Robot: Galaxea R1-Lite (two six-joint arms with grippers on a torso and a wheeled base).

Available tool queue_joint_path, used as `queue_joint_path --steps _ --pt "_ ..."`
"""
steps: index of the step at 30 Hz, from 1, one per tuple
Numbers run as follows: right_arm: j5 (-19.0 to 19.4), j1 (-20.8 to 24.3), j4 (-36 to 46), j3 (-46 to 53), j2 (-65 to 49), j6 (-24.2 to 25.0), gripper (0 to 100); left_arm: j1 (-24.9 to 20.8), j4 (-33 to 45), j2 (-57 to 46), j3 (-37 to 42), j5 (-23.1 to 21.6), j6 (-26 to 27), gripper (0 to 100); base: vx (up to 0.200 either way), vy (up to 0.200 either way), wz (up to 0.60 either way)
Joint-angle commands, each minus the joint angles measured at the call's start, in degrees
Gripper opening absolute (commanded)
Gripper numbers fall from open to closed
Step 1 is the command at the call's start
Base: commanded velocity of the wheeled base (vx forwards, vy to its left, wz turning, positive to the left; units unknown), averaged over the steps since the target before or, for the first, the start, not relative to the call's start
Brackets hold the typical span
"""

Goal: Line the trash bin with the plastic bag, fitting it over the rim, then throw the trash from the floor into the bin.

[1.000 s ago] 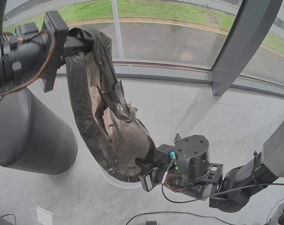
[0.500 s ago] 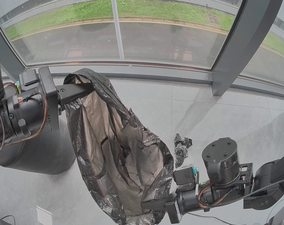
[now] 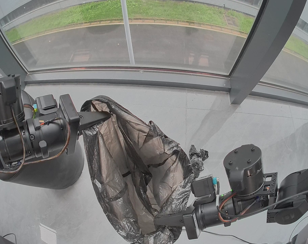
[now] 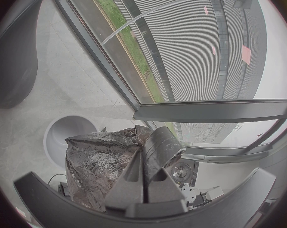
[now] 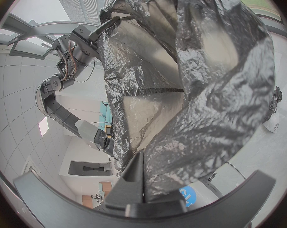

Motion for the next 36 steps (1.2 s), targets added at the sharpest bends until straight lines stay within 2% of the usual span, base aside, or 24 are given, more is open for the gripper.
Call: queue_joint_path --steps 1,6,11,17,36 --pt "0.0 -2.0 -0.2 -2.1 4.2 0.0 0 1.7 -2.0 3.9 0.0 -0.1 0.1 0 0.000 0.000 0.00" --pt "0.2 -4.7 -0.6 -5.3 8.8 -0.2 0 3.6 -4.8 7.8 -0.6 -0.4 -0.1 0 0.000 0.000 0.00" --pt "0.2 -6.6 -5.3 -8.5 14.6 -0.3 0 5.4 -8.9 13.6 -1.5 -0.3 0.0 0 0.000 0.000 0.00" --pt "0.2 -7.7 -6.1 -13.2 19.8 -0.7 0 7.4 -13.5 19.2 -2.9 -0.4 0.0 0 0.000 0.000 0.00" --pt "-0.5 -11.1 -5.9 -25.0 29.1 -5.2 0 9.7 -16.8 24.2 -5.3 -0.5 0.2 0 0.000 0.000 0.00"
